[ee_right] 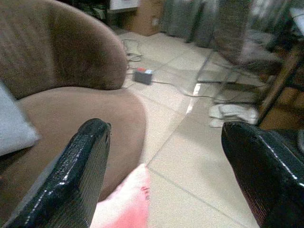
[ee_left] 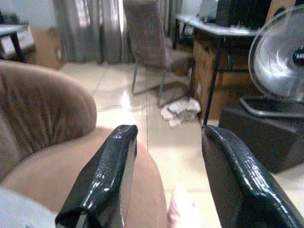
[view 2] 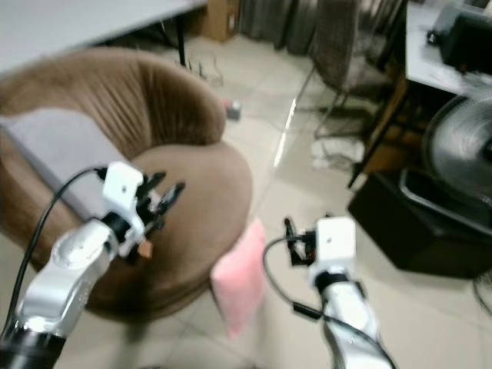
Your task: Move the pillow to the sofa from floor
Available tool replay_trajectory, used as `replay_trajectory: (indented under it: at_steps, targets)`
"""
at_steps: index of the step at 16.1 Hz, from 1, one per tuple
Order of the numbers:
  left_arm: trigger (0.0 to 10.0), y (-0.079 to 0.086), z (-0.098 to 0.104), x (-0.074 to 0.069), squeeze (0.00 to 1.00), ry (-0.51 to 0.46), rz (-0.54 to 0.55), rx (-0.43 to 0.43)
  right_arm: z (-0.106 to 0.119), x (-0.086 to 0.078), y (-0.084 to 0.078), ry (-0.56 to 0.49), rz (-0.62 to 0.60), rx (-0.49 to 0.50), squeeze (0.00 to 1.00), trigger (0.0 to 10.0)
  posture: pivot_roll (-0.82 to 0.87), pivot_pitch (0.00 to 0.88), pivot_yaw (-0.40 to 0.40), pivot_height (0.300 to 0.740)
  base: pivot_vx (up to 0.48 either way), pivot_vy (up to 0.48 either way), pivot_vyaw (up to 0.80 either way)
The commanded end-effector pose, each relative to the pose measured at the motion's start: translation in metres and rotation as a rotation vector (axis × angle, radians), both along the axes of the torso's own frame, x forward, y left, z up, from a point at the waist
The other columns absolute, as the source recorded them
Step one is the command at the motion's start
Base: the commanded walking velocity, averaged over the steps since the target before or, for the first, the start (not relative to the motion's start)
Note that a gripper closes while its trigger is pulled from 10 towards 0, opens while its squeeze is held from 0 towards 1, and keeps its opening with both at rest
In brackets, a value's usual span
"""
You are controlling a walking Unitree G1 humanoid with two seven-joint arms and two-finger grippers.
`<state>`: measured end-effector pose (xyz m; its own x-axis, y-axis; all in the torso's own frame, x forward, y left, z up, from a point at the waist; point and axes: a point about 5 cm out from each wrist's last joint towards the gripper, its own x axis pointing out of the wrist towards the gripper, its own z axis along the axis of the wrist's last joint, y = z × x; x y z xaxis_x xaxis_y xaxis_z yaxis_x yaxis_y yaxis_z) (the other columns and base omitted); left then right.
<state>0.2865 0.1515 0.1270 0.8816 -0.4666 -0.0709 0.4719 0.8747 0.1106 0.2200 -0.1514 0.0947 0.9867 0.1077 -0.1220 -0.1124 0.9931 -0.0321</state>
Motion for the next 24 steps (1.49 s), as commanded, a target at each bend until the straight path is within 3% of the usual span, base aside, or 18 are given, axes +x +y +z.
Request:
replay_trajectory:
  at_steps: [1, 15, 24]
  targets:
    - [10.0, -0.003, 0.003, 0.001, 0.00, -0.017, -0.007, 0.007, 0.003, 0.002, -0.006, -0.015, -0.015, -0.019, 0.00, 10.0, 0.06, 0.037, -0.063, 0.740, 0.000, -0.480, 0.65]
    - [10.0, -0.004, 0.002, 0.003, 0.00, -0.031, -0.020, 0.048, 0.002, 0.003, -0.005, -0.029, 0.000, -0.033, 0.00, 10.0, 0.07, 0.036, -0.052, 0.740, 0.000, -0.480, 0.79]
    - [10.0, -0.006, 0.006, 0.018, 0.00, -0.025, -0.060, 0.069, -0.004, 0.007, 0.001, -0.053, -0.091, 0.042, 0.00, 10.0, 0.09, 0.011, 0.047, 0.740, 0.000, -0.480, 0.80]
